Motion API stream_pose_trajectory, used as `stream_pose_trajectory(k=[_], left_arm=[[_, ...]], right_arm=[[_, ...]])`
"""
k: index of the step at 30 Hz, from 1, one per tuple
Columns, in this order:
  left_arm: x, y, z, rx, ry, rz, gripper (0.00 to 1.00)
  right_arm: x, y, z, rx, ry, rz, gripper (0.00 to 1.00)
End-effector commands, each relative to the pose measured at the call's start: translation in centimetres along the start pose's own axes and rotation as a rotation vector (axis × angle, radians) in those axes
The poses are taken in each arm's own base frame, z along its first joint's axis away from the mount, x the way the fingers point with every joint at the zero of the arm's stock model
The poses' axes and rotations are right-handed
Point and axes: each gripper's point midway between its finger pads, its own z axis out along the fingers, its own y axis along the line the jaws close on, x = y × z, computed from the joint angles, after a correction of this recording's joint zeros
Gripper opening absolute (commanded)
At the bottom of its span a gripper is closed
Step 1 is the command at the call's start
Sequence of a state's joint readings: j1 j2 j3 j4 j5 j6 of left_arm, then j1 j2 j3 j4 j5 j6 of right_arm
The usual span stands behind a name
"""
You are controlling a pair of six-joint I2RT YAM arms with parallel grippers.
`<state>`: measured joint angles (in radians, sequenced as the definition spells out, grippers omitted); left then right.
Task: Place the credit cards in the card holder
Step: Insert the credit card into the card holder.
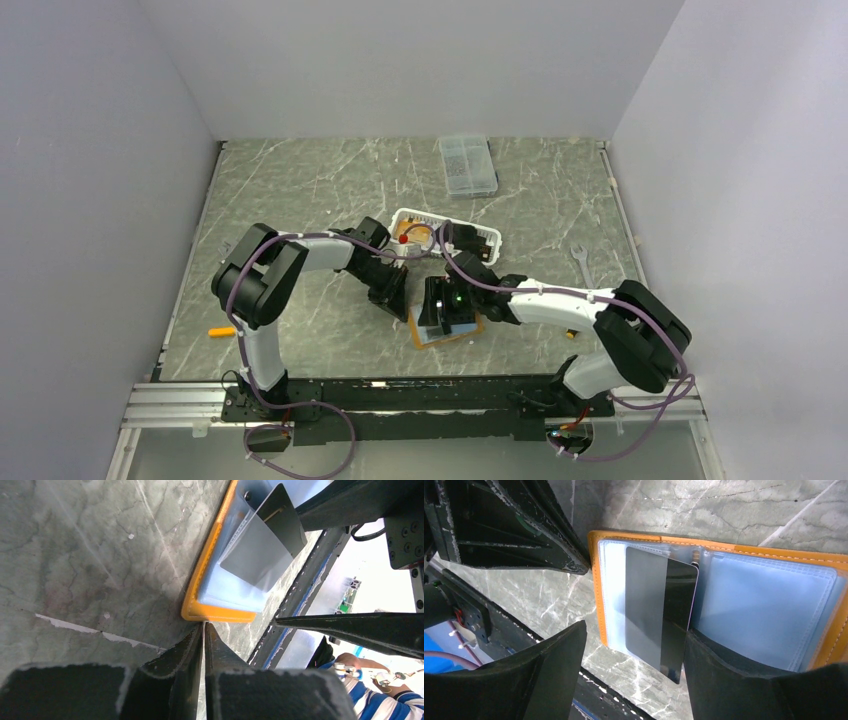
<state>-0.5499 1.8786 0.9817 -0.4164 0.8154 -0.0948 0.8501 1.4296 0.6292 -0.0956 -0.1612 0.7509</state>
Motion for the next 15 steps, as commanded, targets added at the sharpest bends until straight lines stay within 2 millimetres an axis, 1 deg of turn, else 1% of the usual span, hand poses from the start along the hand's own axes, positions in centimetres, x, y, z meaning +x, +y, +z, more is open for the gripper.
stream_pose_trajectory(k=[1,3,6,9,13,15], left_arm=[[0.6,2.0,0.0,-0.071,0.001,0.003,0.12],[0.6,2.1,0.0,-0.074,-0.002,0.000,0.11],[0.5,2.1,-0.1,-0.074,-0.004,-0.001,0.11],[0.3,2.1,-0.1,-0.073,-0.007,-0.001,0.11],[0.1,1.6,-0.3,-0.060,-0.017,0.000,0.10],[0.0,1.4,-0.2,-0.052,-0.020,0.003,0.11]], right_arm=[[0.1,-1.1,-1.0,0.104,0.024,-0.047,0.74],[0.1,-1.7,-1.4,0.152,0.022,-0.053,0.75],[0.0,-1.4,-1.7,0.158,0.005,-0.067,0.75],[0.0,-1.1,-1.3,0.159,0.009,-0.082,0.75],[0.2,-0.1,-0.6,0.163,0.022,-0.125,0.75],[0.3,0.2,-0.1,0.160,0.023,-0.119,0.75]])
